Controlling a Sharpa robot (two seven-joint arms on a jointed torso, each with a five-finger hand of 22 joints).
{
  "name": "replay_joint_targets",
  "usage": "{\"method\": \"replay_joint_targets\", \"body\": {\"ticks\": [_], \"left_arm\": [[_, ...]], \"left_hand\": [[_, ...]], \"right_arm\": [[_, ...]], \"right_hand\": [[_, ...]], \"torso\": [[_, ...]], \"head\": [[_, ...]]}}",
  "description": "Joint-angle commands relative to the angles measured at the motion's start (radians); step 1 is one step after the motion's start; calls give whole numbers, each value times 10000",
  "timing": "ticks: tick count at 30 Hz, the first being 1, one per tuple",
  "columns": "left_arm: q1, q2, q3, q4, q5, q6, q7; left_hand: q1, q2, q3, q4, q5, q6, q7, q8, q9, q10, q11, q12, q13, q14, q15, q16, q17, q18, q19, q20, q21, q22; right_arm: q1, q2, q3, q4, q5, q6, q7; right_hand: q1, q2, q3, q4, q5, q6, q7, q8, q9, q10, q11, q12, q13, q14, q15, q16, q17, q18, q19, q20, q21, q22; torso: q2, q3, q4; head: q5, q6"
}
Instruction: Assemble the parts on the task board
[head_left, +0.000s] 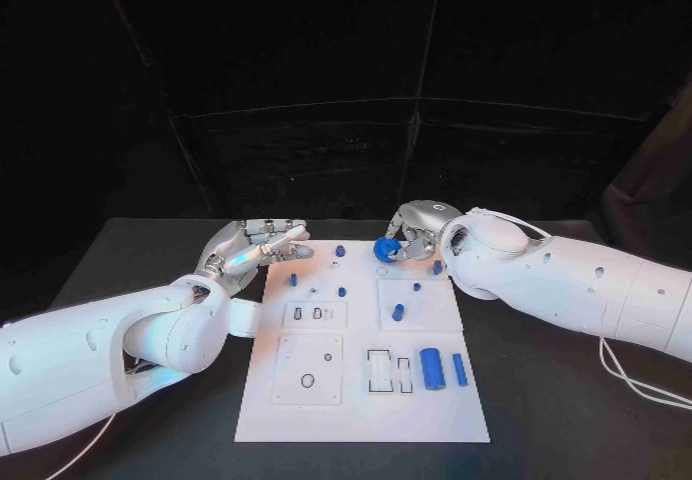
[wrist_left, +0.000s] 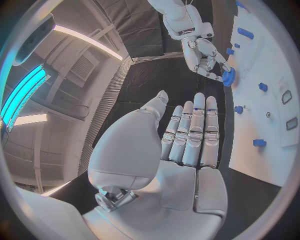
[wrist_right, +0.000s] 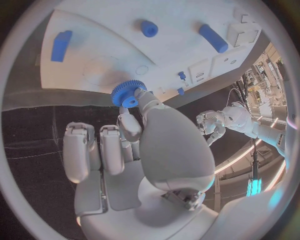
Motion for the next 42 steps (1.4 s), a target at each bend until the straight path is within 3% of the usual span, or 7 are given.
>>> {"method": "replay_joint_targets", "body": {"ticks": [1, 5, 9, 13, 21, 29, 42], "left_arm": [[14, -9, 8, -7, -48, 115, 33], [14, -8, 8, -15, -48, 114, 38], [14, -7, 8, -12, -48, 111, 42], [16, -12, 9, -8, -48, 103, 46], [17, -11, 10, -3, -48, 104, 52], [32, -40, 11, 29, -48, 100, 55], [46, -22, 11, -4, -48, 105, 51]], "left_hand": [[-12, 93, -9, -68, 26, 53, -6, -38, -10, 45, 26, -58, -14, 33, 57, -41, 14, 70, 65, 7, -32, -15], [-8, 94, -7, -76, 26, 52, -6, -41, -10, 46, 26, -62, -15, 33, 57, -45, 15, 70, 67, 7, -34, -16], [-8, 94, -7, -76, 26, 52, -6, -41, -10, 46, 26, -62, -15, 33, 57, -45, 15, 70, 67, 7, -34, -16], [-8, 94, -7, -76, 26, 52, -6, -41, -10, 46, 26, -62, -15, 33, 57, -45, 15, 70, 67, 7, -34, -16], [-7, 94, -6, -77, 26, 53, -6, -42, -10, 46, 26, -63, -15, 34, 56, -45, 16, 70, 67, 6, -35, -17], [0, 99, 2, -93, 26, 55, -6, -48, -10, 48, 26, -71, -16, 36, 56, -54, 19, 70, 70, 6, -40, -21], [0, 99, 2, -93, 26, 55, -6, -48, -10, 48, 26, -71, -16, 36, 56, -54, 19, 70, 70, 6, -40, -21]], "right_arm": [[21, 219, 11, 251, -424, -847, -458], [21, 646, 13, 275, -628, -965, -577], [16, 1130, 12, 85, -733, -948, -591], [4, 1530, 7, -196, -771, -862, -559], [-63, 2103, -5, -683, -790, -550, -460], [-139, 2312, -24, -838, -794, 75, -456], [-165, 2349, -33, -900, -867, 316, -554]], "right_hand": [[-115, -5, 101, 10, 25, 201, -115, -65, 16, 70, 24, -3, 10, 655, -55, 34, 630, -79, 192, -14, 49, 1301], [-140, -6, 126, 18, 17, 199, -114, -78, 14, 65, 25, -21, 1, 650, -53, 24, 609, -78, 190, -13, 48, 1299], [-145, 4, 172, 12, 20, 197, -116, -93, 12, 56, 22, -42, -9, 647, -54, 17, 597, -79, 193, -13, 50, 1305], [-145, 5, 193, 6, 24, 193, -116, -102, 10, 49, 22, -55, -16, 644, -54, 12, 586, -77, 186, -12, 46, 1295], [-149, -4, 235, -9, 31, 180, -110, -125, 6, 39, 25, -73, -21, 641, -53, 6, 576, -77, 186, -12, 46, 1296], [-235, -76, 331, -44, -128, 170, -90, -190, 5, 24, 45, -93, -3, 634, -39, -8, 557, -72, 167, -3, 36, 1275], [-298, -136, 364, -64, -223, 171, -83, -223, 6, -3, 53, -143, -23, 628, -31, -22, 536, -67, 150, 4, 26, 1253]], "torso": [[5, 0, 16], [17, 1, 16], [10, -15, 25], [8, -7, 20], [11, -5, 6], [39, 14, -16], [33, 22, -16]], "head": [[46, 13], [128, -4], [176, -7], [249, -31], [272, -38], [307, -66], [309, -115]]}}
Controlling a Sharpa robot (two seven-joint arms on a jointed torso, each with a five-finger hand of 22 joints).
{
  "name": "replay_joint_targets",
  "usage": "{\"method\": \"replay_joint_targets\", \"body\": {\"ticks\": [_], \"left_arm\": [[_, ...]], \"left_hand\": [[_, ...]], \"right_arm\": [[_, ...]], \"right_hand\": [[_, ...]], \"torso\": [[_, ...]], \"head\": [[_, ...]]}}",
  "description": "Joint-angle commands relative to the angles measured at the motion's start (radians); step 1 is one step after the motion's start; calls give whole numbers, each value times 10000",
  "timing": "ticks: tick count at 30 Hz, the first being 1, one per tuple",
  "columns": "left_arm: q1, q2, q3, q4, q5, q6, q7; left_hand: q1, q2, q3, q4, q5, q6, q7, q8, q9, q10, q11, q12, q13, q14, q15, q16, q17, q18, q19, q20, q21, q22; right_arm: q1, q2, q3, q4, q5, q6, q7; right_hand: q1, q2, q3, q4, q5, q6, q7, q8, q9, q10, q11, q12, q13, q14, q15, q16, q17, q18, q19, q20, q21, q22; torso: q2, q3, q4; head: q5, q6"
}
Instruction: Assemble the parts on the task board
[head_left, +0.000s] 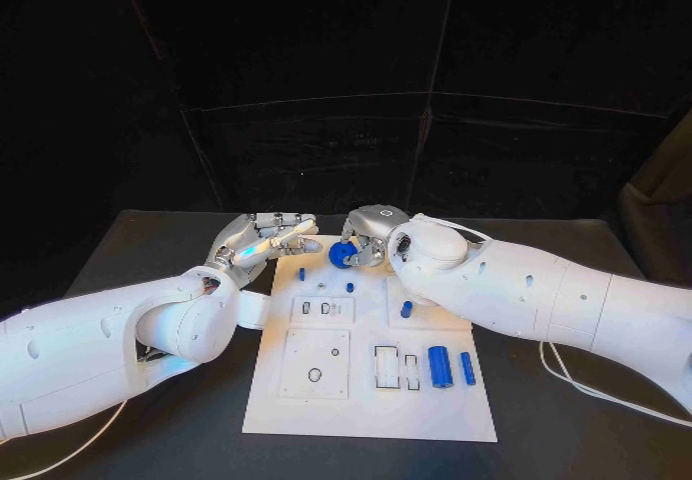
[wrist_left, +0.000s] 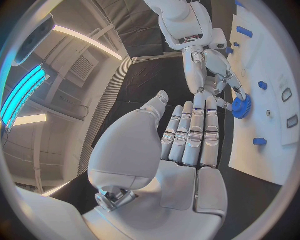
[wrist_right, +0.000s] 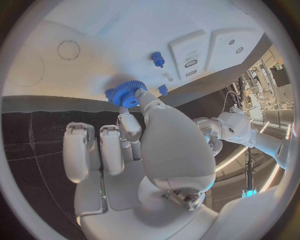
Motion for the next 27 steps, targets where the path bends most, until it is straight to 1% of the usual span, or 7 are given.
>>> {"method": "replay_joint_targets", "body": {"ticks": [1, 4, 7, 12, 15, 17, 27], "left_arm": [[19, 9, 8, 8, -48, 104, 57], [19, 9, 8, 5, -48, 104, 56], [20, 9, 8, 6, -48, 105, 55], [20, 7, 8, 11, -48, 100, 51], [20, 4, 8, 13, -48, 96, 49], [20, 4, 8, 13, -48, 95, 48], [20, 6, 8, 6, -48, 94, 46]], "left_hand": [[0, 99, 20, -56, 26, 55, -6, -43, -10, 48, 27, -32, -16, 36, 56, -54, 9, 70, 70, 6, -41, -9], [0, 99, 20, -56, 26, 55, -6, -43, -10, 48, 27, -32, -16, 36, 56, -54, 9, 70, 70, 6, -41, -9], [0, 99, 20, -56, 26, 55, -6, -43, -10, 48, 27, -32, -16, 36, 56, -54, 9, 70, 70, 6, -41, -9], [0, 99, 20, -56, 26, 55, -6, -43, -10, 48, 27, -32, -16, 36, 56, -54, 9, 70, 70, 6, -41, -9], [1, 99, 21, -60, 26, 55, -5, -45, -11, 48, 27, -35, -16, 37, 56, -57, 10, 70, 71, 6, -43, -11], [3, 99, 26, -79, 25, 57, -2, -54, -11, 49, 29, -47, -17, 40, 56, -68, 15, 70, 76, 5, -50, -16], [3, 99, 26, -79, 25, 57, -2, -54, -11, 49, 29, -47, -17, 40, 56, -68, 15, 70, 76, 5, -50, -16]], "right_arm": [[19, -11, 1, 4, -142, 268, -86], [18, -22, 0, 12, -157, 304, -93], [18, -25, 0, 28, -171, 311, -88], [17, -22, 0, 24, -188, 281, -90], [17, -22, 0, 23, -192, 226, -71], [17, -23, 0, 31, -193, 210, -59], [17, -51, 0, 94, -195, 129, -37]], "right_hand": [[-95, 17, 63, -9, -47, 120, -63, 34, 23, -2, 53, -56, 0, 628, -31, -21, 542, -68, 150, 5, 26, 1254], [-112, -7, 67, -16, -61, 115, -60, 23, 22, -8, 55, -69, -5, 627, -29, -24, 539, -68, 149, 7, 25, 1254], [-171, -74, 69, -25, -82, 91, -50, -12, 19, -24, 65, -95, -11, 625, -22, -28, 535, -66, 141, 13, 20, 1245], [-342, -237, 43, -25, -154, -70, -10, -146, 0, -115, 102, -258, -108, 624, 8, -33, 538, -61, 119, 37, 7, 1220], [-459, -312, 20, -19, -266, -281, 35, -284, -11, -190, 144, -404, -200, 623, 43, -38, 538, -55, 97, 67, -6, 1195], [-505, -330, 6, -7, -293, -313, 42, -307, -7, -203, 155, -427, -211, 621, 52, -42, 533, -53, 91, 76, -10, 1188], [-790, -451, -140, 93, -370, -408, 56, -381, 10, -267, 182, -575, -300, 620, 81, -48, 538, -49, 77, 111, -20, 1175]], "torso": [[-7, 3, 2], [-4, 1, -1], [-8, 5, -6], [-7, 0, 9], [-6, -1, 7], [-3, 4, 8], [-1, 6, 4]], "head": [[3, -10], [0, -2], [22, 81], [-11, 66], [9, 95], [12, 86], [4, 45]]}}
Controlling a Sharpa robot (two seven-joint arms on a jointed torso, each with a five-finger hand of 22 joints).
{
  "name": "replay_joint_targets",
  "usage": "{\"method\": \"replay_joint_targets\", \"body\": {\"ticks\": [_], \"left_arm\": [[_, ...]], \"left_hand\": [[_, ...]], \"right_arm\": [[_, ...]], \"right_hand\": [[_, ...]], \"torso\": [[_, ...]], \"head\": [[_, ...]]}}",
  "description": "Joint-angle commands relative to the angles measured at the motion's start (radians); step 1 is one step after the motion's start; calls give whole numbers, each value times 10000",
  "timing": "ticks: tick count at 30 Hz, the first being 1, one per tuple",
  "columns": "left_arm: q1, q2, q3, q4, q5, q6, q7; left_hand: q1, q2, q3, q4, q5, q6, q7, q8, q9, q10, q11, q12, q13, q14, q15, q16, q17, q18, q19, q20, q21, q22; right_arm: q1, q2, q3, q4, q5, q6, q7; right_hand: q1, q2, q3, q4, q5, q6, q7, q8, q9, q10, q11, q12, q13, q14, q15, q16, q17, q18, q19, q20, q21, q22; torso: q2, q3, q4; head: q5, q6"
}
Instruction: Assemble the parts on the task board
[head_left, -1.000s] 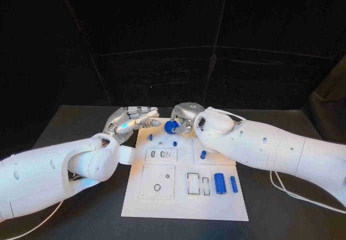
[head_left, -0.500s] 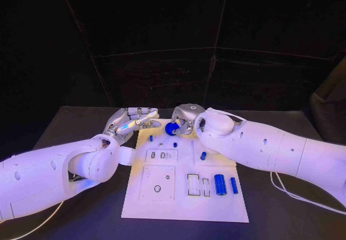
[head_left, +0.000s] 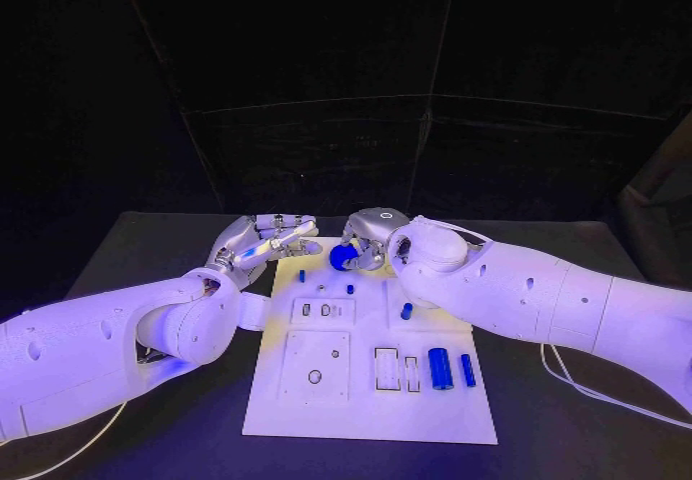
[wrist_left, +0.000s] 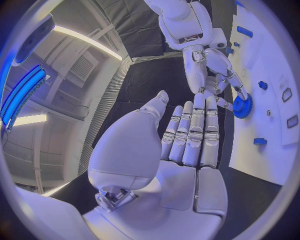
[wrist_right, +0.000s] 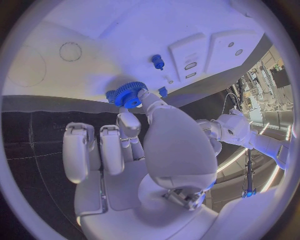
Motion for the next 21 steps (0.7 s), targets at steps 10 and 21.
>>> {"method": "replay_joint_targets", "body": {"ticks": [10, 21], "left_arm": [[16, 2, 9, -3, -48, 92, 44], [16, 8, 8, -16, -48, 89, 40]], "left_hand": [[3, 99, -3, -51, 25, 57, -1, -54, -11, 49, 29, -48, -10, 40, 56, -69, 9, 70, 76, 5, -50, -10], [3, 99, -3, -51, 25, 57, -1, -54, -11, 49, 29, -48, -10, 40, 56, -69, 9, 70, 76, 5, -50, -10]], "right_arm": [[16, -102, 1, 178, -79, -83, -1], [15, -142, 1, 170, -76, -234, -60]], "right_hand": [[-354, -45, -199, 146, -64, -134, 17, -88, 15, -76, 0, -73, -16, 620, 95, -51, 538, -50, 39, 92, -24, 1175], [-473, -112, -388, 318, -98, -425, 86, -238, -11, -228, 58, -382, -224, 605, 138, -86, 496, -30, -27, 126, -67, 1086]], "torso": [[4, 7, 0], [7, 7, 2]], "head": [[-10, -22], [-49, -10]]}}
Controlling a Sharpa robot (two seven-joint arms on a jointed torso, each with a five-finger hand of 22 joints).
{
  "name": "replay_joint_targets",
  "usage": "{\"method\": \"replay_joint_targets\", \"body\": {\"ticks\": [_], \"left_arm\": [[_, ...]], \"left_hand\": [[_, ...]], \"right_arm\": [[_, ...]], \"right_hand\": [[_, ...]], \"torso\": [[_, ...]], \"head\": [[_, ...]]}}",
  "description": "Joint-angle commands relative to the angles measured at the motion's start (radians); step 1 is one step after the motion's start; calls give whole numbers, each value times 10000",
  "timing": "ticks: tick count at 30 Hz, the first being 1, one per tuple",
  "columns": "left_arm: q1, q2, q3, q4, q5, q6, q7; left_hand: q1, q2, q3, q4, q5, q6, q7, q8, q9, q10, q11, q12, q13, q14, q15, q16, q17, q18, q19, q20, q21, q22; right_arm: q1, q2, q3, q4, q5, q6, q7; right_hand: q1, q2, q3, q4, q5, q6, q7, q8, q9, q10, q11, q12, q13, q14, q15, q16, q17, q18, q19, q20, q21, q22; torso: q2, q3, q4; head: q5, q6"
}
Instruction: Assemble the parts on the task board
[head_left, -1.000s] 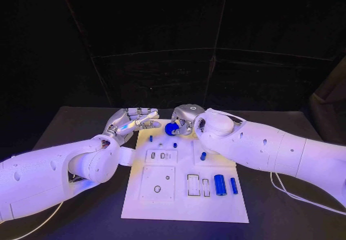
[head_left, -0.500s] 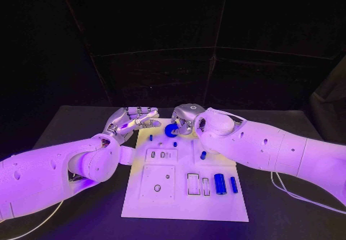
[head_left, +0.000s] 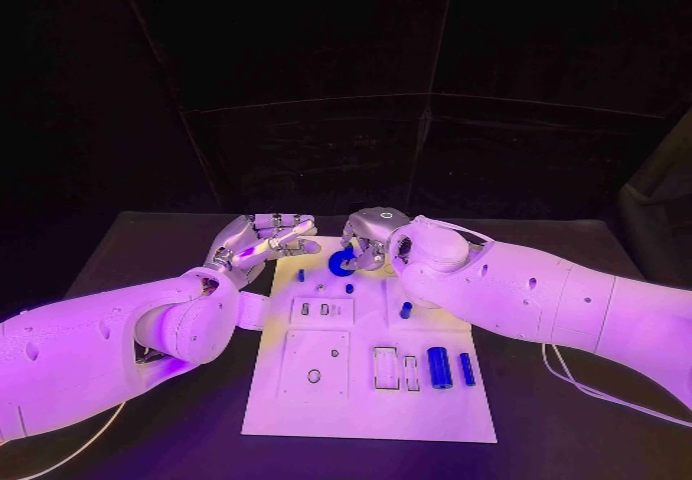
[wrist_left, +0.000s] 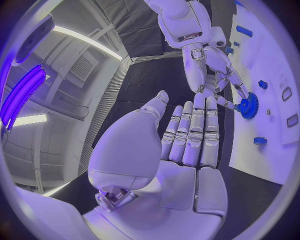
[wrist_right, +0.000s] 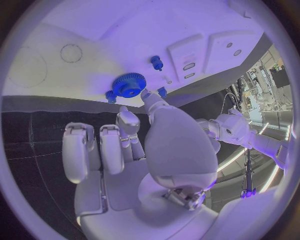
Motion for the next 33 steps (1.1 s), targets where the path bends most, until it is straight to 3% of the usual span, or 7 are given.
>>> {"method": "replay_joint_targets", "body": {"ticks": [1, 6, 10, 20, 24, 27, 33], "left_arm": [[16, 9, 9, 1, -48, 90, 42], [16, 8, 9, -33, -48, 98, 46], [16, -34, 9, -34, -48, 96, 51], [15, -43, 7, -88, -49, 100, 57], [14, -2, 7, -129, -49, 114, 52], [12, 18, 6, -167, -49, 123, 46], [10, 37, 5, -210, -49, 133, 39]], "left_hand": [[3, 99, -3, -52, 25, 58, -2, -54, -11, 49, 29, -48, -12, 40, 56, -68, 11, 69, 76, 5, -50, -11], [3, 99, -3, -52, 25, 58, -2, -54, -11, 49, 29, -48, -12, 40, 56, -68, 11, 69, 76, 5, -50, -11], [3, 99, -3, -52, 25, 58, -2, -54, -11, 49, 29, -48, -12, 40, 56, -68, 11, 69, 76, 5, -50, -11], [0, 104, 4, -74, 26, 61, 2, -67, -11, 53, 32, -64, -13, 45, 57, -85, 19, 69, 83, 5, -62, -19], [0, 104, 4, -74, 26, 61, 2, -67, -11, 53, 32, -64, -13, 45, 57, -85, 19, 69, 83, 5, -62, -19], [0, 104, 4, -74, 26, 61, 2, -67, -11, 53, 32, -64, -13, 45, 57, -85, 19, 69, 83, 5, -62, -19], [0, 104, 4, -74, 26, 61, 2, -67, -11, 53, 32, -64, -13, 45, 57, -85, 19, 69, 83, 5, -62, -19]], "right_arm": [[19, -35, 3, 18, -64, -226, -50], [14, -490, 1, 316, 344, -898, 336], [12, -1557, -1, 855, 1823, -1425, 1499], [17, -3630, -6, 1039, 4003, -1064, 3531], [13, -4002, -12, 868, 4215, -984, 3749], [-1, -4124, -15, 662, 4281, -922, 3748], [-132, -4209, -18, 416, 4249, -710, 3726]], "right_hand": [[-123, 5, -81, 13, -62, -92, 2, -47, -12, -85, -10, -62, -39, 604, 67, -27, 498, -30, -28, 54, -67, 1086], [-114, 33, -86, 45, -55, -111, 7, -45, -8, -50, -5, 13, 25, 607, 74, -22, 512, -36, -8, 62, -57, 1114], [216, 191, 59, -97, 17, -44, -10, 6, 24, -51, -25, 18, 49, 587, 64, -76, 421, -14, -70, 67, -95, 1028], [714, 14, -41, -545, 89, -203, 31, -47, 6, -314, 8, -396, -214, 547, 82, -178, 293, 32, -232, 73, -205, 816], [685, -5, -185, -540, 146, -332, 59, -60, -5, -360, 33, -477, -268, 544, 103, -192, 283, 40, -261, 89, -227, 779], [673, -10, -246, -534, 161, -373, 68, -58, -6, -377, 42, -505, -288, 540, 110, -205, 267, 43, -270, 96, -234, 766], [656, -7, -346, -520, 210, -425, 79, -51, -4, -388, 53, -518, -295, 537, 120, -218, 253, 51, -294, 106, -252, 733]], "torso": [[2, 0, 6], [-8, 12, -4], [-23, 7, -65], [-45, 65, -205], [-18, 55, -149], [-9, 93, -159], [-20, 58, -143]], "head": [[-24, 21], [-42, 28], [-58, 52], [-127, 80], [-235, 108], [-244, 85], [-316, 41]]}}
